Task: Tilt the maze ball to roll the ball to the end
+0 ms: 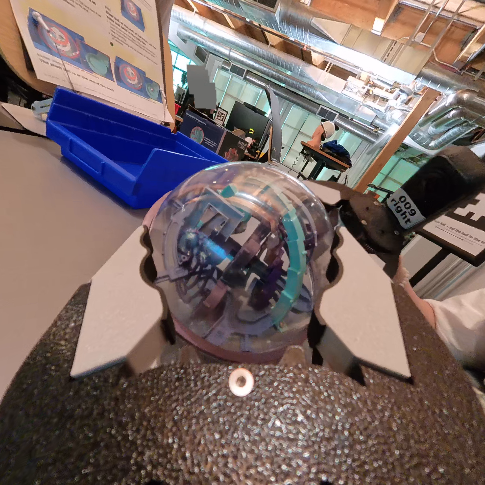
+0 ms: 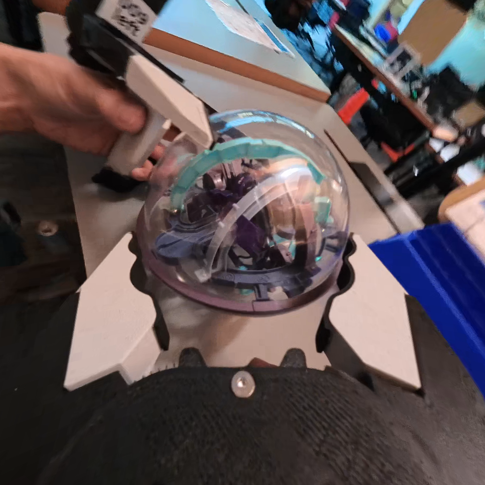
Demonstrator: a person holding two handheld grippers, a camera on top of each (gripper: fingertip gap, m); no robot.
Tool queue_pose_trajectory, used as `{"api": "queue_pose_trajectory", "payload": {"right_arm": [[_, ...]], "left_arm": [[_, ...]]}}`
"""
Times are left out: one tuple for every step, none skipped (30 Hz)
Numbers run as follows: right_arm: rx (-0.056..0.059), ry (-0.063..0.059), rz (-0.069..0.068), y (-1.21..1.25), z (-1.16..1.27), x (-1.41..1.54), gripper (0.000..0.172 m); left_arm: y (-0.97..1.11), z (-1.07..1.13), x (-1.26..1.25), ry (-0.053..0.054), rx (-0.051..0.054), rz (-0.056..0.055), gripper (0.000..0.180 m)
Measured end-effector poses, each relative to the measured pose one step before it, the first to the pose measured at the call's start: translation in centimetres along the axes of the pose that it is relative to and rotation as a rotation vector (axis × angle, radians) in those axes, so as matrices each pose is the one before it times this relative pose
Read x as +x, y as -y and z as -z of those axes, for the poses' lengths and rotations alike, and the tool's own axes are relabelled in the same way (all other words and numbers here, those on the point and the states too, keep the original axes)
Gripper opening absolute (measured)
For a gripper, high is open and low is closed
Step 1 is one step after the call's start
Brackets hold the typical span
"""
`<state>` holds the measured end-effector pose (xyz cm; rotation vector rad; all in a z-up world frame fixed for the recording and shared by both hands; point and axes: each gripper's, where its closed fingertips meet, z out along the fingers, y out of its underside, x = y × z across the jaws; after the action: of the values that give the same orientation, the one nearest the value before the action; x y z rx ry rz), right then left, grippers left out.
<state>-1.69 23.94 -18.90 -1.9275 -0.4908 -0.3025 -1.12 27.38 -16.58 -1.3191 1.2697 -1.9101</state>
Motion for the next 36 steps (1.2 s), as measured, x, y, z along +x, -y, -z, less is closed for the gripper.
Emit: {"api": "queue_pose_trajectory", "payload": {"right_arm": [[0.018, 0.0256, 0.0672, 0.325, 0.425, 0.165, 0.145], [0.0048, 0.0327, 0.0582, 0.133, 0.246, 0.093, 0.145], [-0.0038, 0.0416, 0.0481, -0.133, 0.023, -0.023, 0.146], [0.0011, 0.0323, 0.0378, -0.218, -0.249, 0.089, 0.149], [0.0184, 0.0349, 0.0239, -0.071, -0.415, -0.074, 0.153], [0.022, 0.0413, 0.0016, -0.047, -0.478, -0.333, 0.154], [0.0194, 0.0024, -0.0162, -0.004, -0.441, 0.109, 0.157], [0.023, -0.0045, -0.0238, 0.174, -0.249, 0.083, 0.157], [0.0116, -0.0081, -0.0256, 0.098, -0.116, -0.013, 0.157], [0.0088, -0.0145, -0.0175, 0.065, -0.046, -0.046, 0.157], [0.0077, -0.0183, -0.0216, 0.055, -0.022, -0.07, 0.157], [0.0023, -0.0235, -0.0318, -0.043, -0.029, -0.017, 0.157], [0.0027, -0.0248, -0.0368, -0.064, -0.012, -0.002, 0.157], [0.0012, -0.0226, -0.0399, -0.113, 0.01, -0.009, 0.157], [-0.0011, -0.0199, -0.0411, -0.162, 0.024, -0.012, 0.157], [0.0008, -0.0169, -0.0375, -0.173, 0.053, -0.025, 0.157], [0.0038, -0.0164, -0.0326, -0.145, 0.05, -0.031, 0.157], [0.0025, -0.0174, -0.0289, -0.12, 0.064, -0.021, 0.157], [-0.0005, -0.018, -0.0241, -0.115, 0.064, 0.005, 0.157], [-0.0015, -0.0183, -0.0166, -0.084, 0.053, 0.008, 0.157], [-0.0028, -0.0152, -0.0056, -0.047, 0.049, -0.021, 0.157], [-0.0048, -0.0104, 0.0045, -0.022, 0.044, -0.062, 0.157], [-0.0074, -0.0064, 0.0077, -0.012, 0.007, -0.067, 0.157], [-0.0092, -0.0038, 0.0092, 0.012, -0.013, -0.066, 0.157], [-0.0077, -0.0028, 0.0106, 0.029, -0.025, -0.081, 0.157], [-0.0059, -0.004, 0.0074, 0.04, -0.039, -0.069, 0.157], [-0.0058, -0.0061, -0.0006, 0.029, -0.043, -0.016, 0.156], [-0.0052, -0.0068, -0.0067, 0.016, -0.032, 0.027, 0.157], [-0.0041, -0.0057, -0.0092, 0.016, -0.039, 0.04, 0.157], [-0.0022, -0.0043, -0.0116, 0.026, -0.039, 0.072, 0.157], [0.0003, -0.0039, -0.0154, 0.028, -0.042, 0.091, 0.157], [0.0014, -0.0039, -0.0195, 0.028, -0.051, 0.119, 0.157], [0.0001, -0.0029, -0.0203, 0.015, -0.03, 0.12, 0.157], [-0.0021, 0.002, -0.0198, -0.013, -0.016, 0.064, 0.157], [-0.0024, 0.0071, -0.0213, 0.002, -0.015, 0.016, 0.157], [-0.0005, 0.0087, -0.0245, 0.026, -0.017, 0.0, 0.157]], "left_arm": [[0.041, 0.038, -0.114, 0.0023, 0.0041, 0.0099, 0.13], [0.007, 0.019, 0.005, -0.0021, 0.0022, 0.0012, 0.13], [-0.022, 0.005, 0.075, -0.0032, -0.0006, -0.0056, 0.13], [-0.02, -0.002, 0.099, -0.0026, -0.0021, -0.0068, 0.129], [0.013, -0.037, 0.081, -0.0018, -0.0003, -0.0049, 0.129], [0.019, -0.056, 0.077, -0.0012, 0.0013, -0.0025, 0.128], [0.031, -0.03, -0.103, 0.0093, 0.0025, 0.0033, 0.128], [0.173, 0.04, -0.23, 0.0138, 0.011, 0.0029, 0.13], [0.136, 0.122, -0.111, 0.0049, 0.0078, 0.0081, 0.13], [-0.023, 0.095, -0.025, -0.0042, -0.0038, 0.0095, 0.13], [0.017, 0.083, 0.003, -0.0047, 0.0002, 0.0074, 0.13], [0.062, 0.024, -0.024, -0.0012, 0.0043, 0.0048, 0.13], [0.127, 0.014, -0.026, 0.0009, 0.01, 0.0005, 0.129], [0.136, 0.002, 0.016, 0.0001, 0.0112, -0.0032, 0.128], [0.153, 0.002, 0.057, -0.002, 0.0125, -0.0055, 0.127], [0.169, 0.019, 0.097, -0.004, 0.0143, -0.005, 0.124], [0.218, 0.001, 0.114, -0.0062, 0.0168, -0.0007, 0.121], [0.262, 0.003, 0.17, -0.0111, 0.0205, 0.0057, 0.119], [0.267, 0.016, 0.139, -0.0111, 0.0202, 0.0109, 0.118], [0.193, 0.018, 0.038, -0.0054, 0.0131, 0.0106, 0.118], [0.088, 0.029, -0.003, -0.0036, 0.0054, 0.0054, 0.116], [0.02, 0.033, -0.027, -0.0011, 0.0003, 0.0011, 0.114], [0.005, 0.012, -0.027, 0.0011, -0.001, -0.0003, 0.113], [-0.003, 0.014, -0.035, 0.003, -0.0014, -0.0011, 0.113], [-0.04, -0.011, -0.065, 0.005, -0.0035, -0.0033, 0.112], [-0.041, -0.012, -0.014, 0.0028, -0.0034, -0.0039, 0.114], [-0.015, -0.006, -0.008, 0.0029, -0.0017, -0.0007, 0.116], [-0.032, -0.004, -0.029, 0.0023, -0.0021, -0.0018, 0.116], [-0.028, -0.019, -0.041, 0.0025, -0.0006, -0.0012, 0.116], [-0.011, -0.023, -0.061, 0.0034, 0.0008, -0.0005, 0.116], [-0.019, -0.018, -0.063, 0.004, 0.0012, -0.0006, 0.115], [-0.024, -0.023, -0.047, 0.0023, -0.0007, -0.0006, 0.115], [-0.004, -0.001, -0.006, 0.0005, -0.0006, 0.0018, 0.114], [0.077, -0.001, 0.01, -0.0014, 0.0032, 0.0052, 0.114], [0.037, 0.023, 0.0, -0.0014, 0.0016, 0.0046, 0.115], [0.034, 0.03, -0.02, -0.001, 0.0016, 0.0043, 0.114]]}}
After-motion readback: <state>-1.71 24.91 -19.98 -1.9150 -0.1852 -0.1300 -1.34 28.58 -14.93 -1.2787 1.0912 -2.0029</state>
